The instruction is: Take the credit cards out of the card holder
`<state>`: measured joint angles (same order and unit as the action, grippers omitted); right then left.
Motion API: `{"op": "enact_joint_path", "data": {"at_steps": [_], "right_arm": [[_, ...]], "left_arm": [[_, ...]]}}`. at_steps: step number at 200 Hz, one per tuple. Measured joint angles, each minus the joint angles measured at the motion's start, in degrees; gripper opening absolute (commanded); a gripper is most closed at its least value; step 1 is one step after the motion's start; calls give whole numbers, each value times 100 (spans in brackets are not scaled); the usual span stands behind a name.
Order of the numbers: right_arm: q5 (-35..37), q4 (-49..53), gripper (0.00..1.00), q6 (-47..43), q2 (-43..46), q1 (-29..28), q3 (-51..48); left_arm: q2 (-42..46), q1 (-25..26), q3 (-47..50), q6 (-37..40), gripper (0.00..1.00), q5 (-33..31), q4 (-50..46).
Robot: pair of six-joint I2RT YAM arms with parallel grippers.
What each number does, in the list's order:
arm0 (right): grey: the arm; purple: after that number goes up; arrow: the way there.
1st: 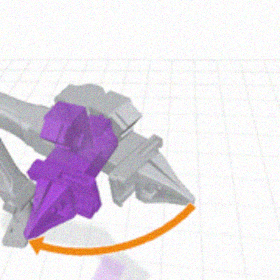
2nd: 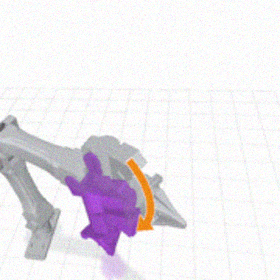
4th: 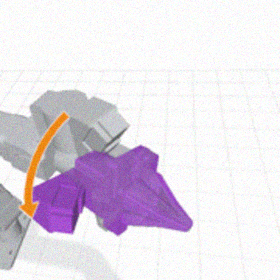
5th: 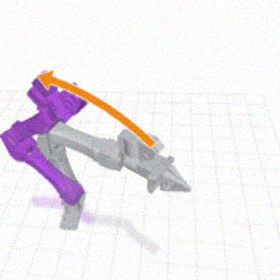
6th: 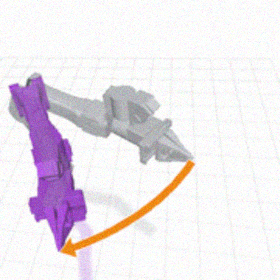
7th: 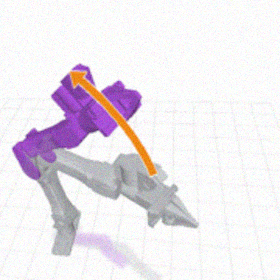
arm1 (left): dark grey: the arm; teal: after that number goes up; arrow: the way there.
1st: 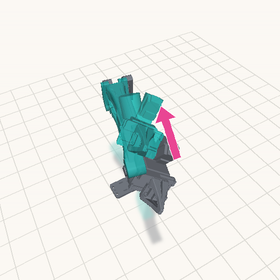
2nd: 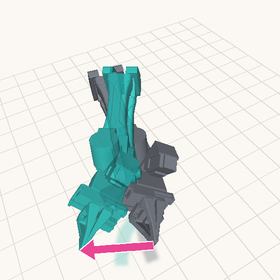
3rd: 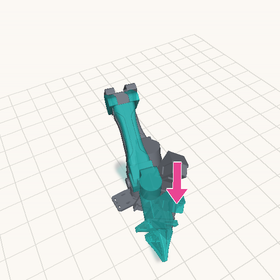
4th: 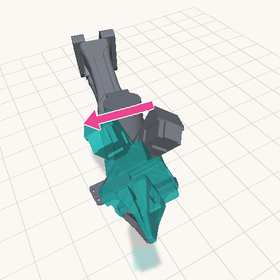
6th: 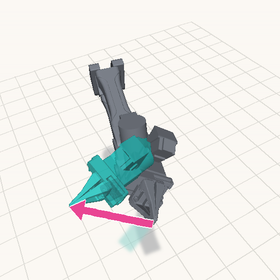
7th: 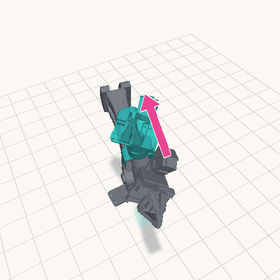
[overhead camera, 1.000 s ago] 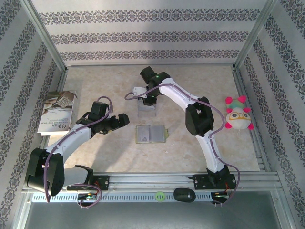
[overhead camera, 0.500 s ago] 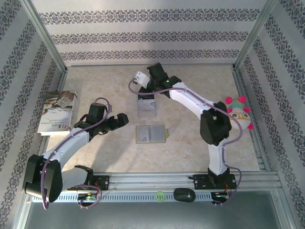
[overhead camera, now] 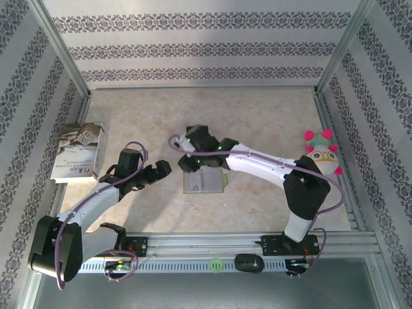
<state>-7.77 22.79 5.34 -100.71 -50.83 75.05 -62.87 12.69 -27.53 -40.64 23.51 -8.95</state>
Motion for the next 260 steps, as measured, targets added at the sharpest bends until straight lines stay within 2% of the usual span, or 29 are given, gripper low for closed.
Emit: {"op": "enact_joint_path", "data": {"at_steps": [24, 63, 114, 185, 216, 245, 260], "right_arm": [[225, 378, 35, 74, -273, -461, -33], [734, 708, 34, 72, -748, -791, -35], [1250, 828, 37, 28, -861, -820, -35], [1379, 809, 38, -37, -1167, -833, 13], [1379, 787, 26, -35, -1187, -833, 13], [1381, 706, 5, -17, -1187, -833, -17], [1381, 656, 0, 26, -1187, -833, -24]], "left_arm": [[201, -11, 168, -55, 95, -20, 0], [527, -17, 310, -61, 97, -31, -70], [767, -44, 343, -61, 98, -111, -133], [782, -44, 343, -61, 98, -116, -133], [780, -44, 343, -59, 98, -129, -133], [780, -44, 396, -61, 96, -85, -125], [780, -44, 448, -66, 94, -42, -120]]}}
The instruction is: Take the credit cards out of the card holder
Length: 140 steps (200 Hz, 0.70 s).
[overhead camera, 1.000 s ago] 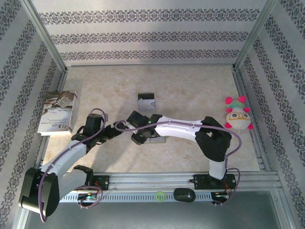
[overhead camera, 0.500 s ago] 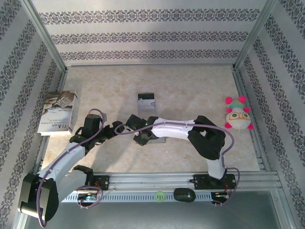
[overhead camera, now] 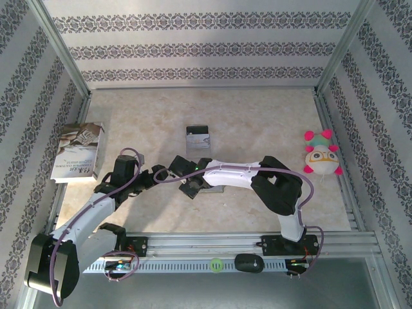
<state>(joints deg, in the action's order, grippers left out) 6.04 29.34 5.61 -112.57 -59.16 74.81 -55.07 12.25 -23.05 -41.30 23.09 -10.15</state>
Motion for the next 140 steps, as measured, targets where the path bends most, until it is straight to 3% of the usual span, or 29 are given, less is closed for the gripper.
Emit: {"op": "enact_joint_path", "data": {"at_steps": [63, 140], "right_arm": [[-146, -485, 0, 146, 153, 131, -273], [-262, -1097, 2, 986, 1272, 769, -1268]], "left_arm": [[-114, 0, 33, -13, 91, 282, 144], [-555, 258, 33, -42, 88, 374, 511]]}}
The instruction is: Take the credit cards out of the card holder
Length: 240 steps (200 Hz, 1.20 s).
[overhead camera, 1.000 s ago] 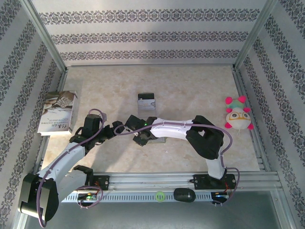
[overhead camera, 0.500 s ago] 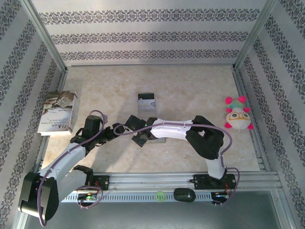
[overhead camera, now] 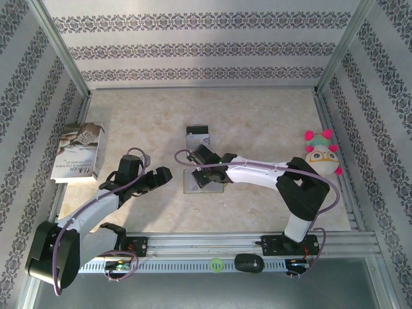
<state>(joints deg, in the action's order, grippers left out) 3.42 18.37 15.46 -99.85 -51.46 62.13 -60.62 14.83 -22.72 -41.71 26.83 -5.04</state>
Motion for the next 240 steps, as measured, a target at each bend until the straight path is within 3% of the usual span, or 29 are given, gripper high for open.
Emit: {"op": "enact_joint_path", "data": {"at_steps": [14, 26, 109, 142, 197, 240], "right_arm": [[-59, -26, 22, 92, 50, 33, -44], [-118, -63, 32, 120, 50, -17, -42], [-85, 546, 42, -343, -780, -619, 817], [50, 791, 35, -404, -992, -619, 866], [273, 796, 0, -463, -1025, -651, 885], [286, 345, 0, -308, -850, -649, 555]], "left_arm": [[-92, 57, 0, -13, 89, -11, 31], [-94, 59, -2, -13, 91, -39, 24], [321, 59, -151, 72, 94, -505, -221], [232, 59, -151, 72, 94, -501, -221], [203, 59, -151, 74, 88, -409, -212], [-103, 330, -153, 68, 74, -332, -72]]}}
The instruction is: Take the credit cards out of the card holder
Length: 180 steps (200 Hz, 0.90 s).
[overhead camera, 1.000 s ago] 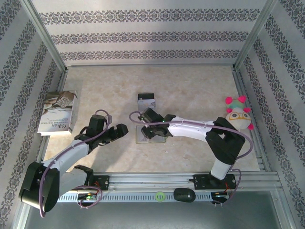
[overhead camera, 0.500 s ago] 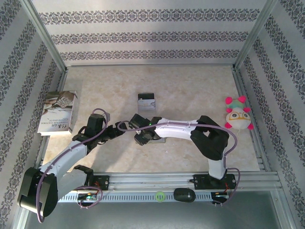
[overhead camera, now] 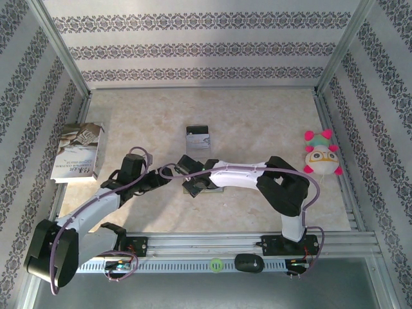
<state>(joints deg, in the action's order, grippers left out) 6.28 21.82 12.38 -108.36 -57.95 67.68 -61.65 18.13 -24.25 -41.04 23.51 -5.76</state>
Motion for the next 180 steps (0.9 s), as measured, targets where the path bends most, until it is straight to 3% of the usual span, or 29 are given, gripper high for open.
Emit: {"op": "enact_joint_path", "data": {"at_steps": [101, 139, 180], "right_arm": [[-765, -2072, 0, 1005, 953, 286, -1648], [-811, -2632, 0, 1453, 1082, 310, -2009], [-807, -2968, 0, 1768, 1150, 310, -2208]], "left_arm": [[-1399, 1163, -490, -146, 13, -201, 890], [-1943, 1311, -503, -227, 6, -243, 1154], [-2236, 1486, -623, -280, 4, -262, 1276]]}}
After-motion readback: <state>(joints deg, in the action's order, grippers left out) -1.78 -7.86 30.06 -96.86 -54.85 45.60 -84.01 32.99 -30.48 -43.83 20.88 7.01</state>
